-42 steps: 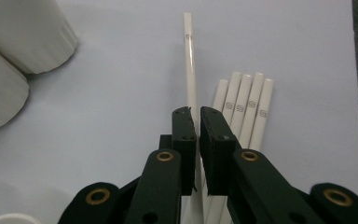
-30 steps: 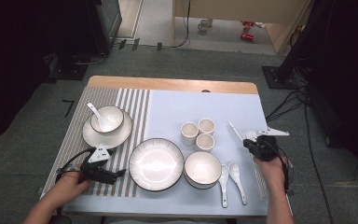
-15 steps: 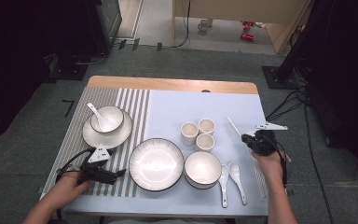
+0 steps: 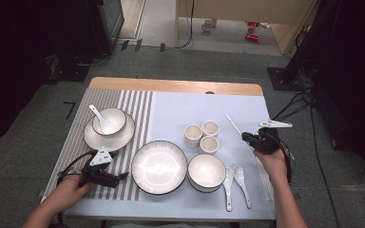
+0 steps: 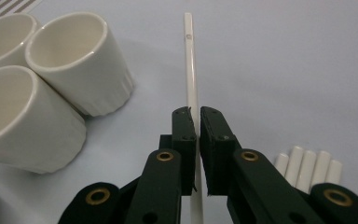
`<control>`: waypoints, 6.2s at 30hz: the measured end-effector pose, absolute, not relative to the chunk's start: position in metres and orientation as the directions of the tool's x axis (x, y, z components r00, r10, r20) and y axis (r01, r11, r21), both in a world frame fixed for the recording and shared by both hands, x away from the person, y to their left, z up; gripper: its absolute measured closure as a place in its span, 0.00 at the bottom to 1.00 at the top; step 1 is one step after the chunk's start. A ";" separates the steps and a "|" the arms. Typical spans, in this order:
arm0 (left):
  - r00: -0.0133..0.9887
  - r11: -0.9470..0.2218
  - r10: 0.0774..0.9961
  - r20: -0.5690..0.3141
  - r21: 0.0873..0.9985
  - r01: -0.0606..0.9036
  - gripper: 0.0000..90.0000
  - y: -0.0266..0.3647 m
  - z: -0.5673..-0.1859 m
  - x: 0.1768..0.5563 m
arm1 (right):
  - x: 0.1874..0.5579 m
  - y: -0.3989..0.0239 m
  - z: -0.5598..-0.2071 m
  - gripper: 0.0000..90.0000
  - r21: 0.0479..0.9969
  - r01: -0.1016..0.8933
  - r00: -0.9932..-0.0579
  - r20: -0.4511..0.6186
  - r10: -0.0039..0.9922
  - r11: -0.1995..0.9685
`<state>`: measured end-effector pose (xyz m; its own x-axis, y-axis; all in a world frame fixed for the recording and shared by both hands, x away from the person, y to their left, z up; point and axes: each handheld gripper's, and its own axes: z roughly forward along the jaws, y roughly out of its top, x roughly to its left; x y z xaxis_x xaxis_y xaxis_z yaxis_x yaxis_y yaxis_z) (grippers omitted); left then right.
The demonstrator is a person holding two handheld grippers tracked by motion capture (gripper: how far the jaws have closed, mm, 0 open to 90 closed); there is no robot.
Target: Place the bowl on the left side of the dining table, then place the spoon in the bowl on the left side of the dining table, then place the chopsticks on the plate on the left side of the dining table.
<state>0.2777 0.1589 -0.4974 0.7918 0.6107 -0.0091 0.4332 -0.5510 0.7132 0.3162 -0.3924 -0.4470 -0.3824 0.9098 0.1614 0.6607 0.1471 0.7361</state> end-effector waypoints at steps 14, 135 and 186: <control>0.792 -0.551 0.611 -0.009 0.713 0.433 0.10 0.159 -0.497 0.278 | 0.322 -0.369 -0.421 0.95 0.765 0.622 -0.467 0.188 0.864 0.169; 0.754 -0.527 0.656 -0.003 0.714 0.461 0.11 0.158 -0.497 0.269 | 0.354 -0.110 -0.347 0.95 0.754 0.343 -0.900 0.094 0.425 0.560; 0.757 -0.528 0.653 -0.003 0.715 0.458 0.11 0.159 -0.498 0.268 | 0.368 -0.045 -0.376 0.95 0.738 0.319 -0.919 0.087 0.385 0.594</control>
